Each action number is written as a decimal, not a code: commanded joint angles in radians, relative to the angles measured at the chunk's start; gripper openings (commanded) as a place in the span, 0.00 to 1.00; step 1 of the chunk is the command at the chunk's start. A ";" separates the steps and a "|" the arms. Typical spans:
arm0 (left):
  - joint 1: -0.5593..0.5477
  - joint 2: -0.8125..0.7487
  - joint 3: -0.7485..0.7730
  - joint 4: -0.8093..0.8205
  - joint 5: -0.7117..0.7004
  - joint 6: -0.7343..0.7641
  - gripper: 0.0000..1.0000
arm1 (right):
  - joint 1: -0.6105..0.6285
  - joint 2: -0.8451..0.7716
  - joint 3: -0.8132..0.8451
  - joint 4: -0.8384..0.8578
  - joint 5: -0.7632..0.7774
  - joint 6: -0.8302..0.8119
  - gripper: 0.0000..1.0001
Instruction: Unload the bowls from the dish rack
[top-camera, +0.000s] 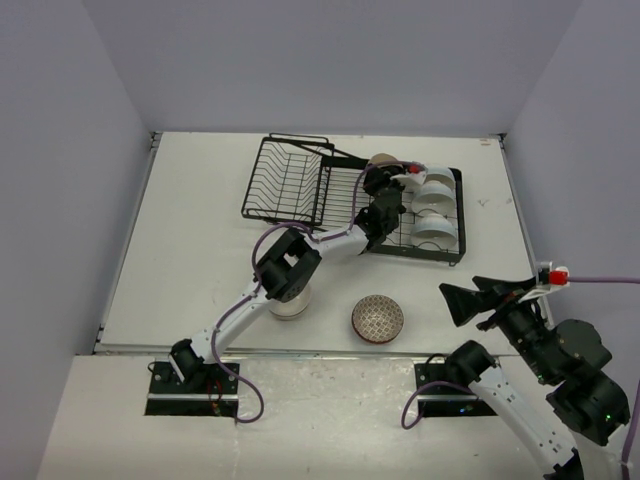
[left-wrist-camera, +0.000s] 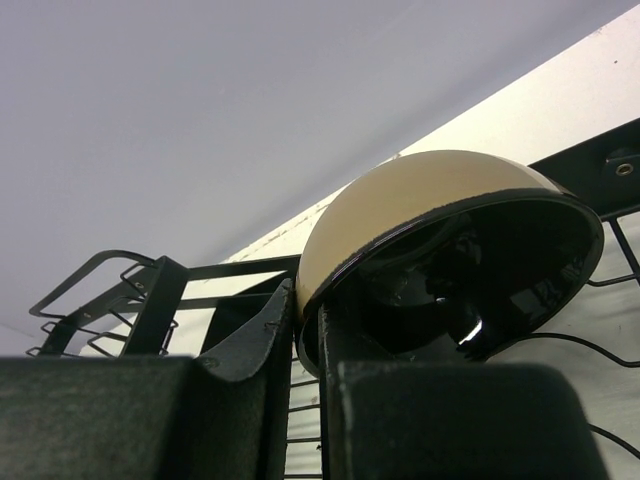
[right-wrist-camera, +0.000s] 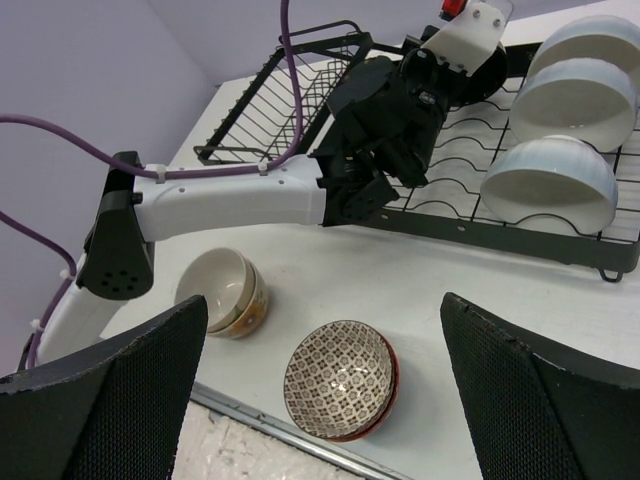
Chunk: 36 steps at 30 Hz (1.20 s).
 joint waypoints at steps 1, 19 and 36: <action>-0.022 -0.169 0.098 0.311 0.038 0.025 0.00 | 0.003 -0.012 0.000 0.030 0.010 -0.004 0.99; -0.042 -0.239 0.090 0.338 0.071 0.153 0.00 | 0.003 -0.026 0.003 0.025 0.039 0.002 0.99; -0.088 -1.084 -0.523 -0.833 0.097 -1.008 0.00 | 0.003 0.278 0.102 0.088 0.015 0.027 0.99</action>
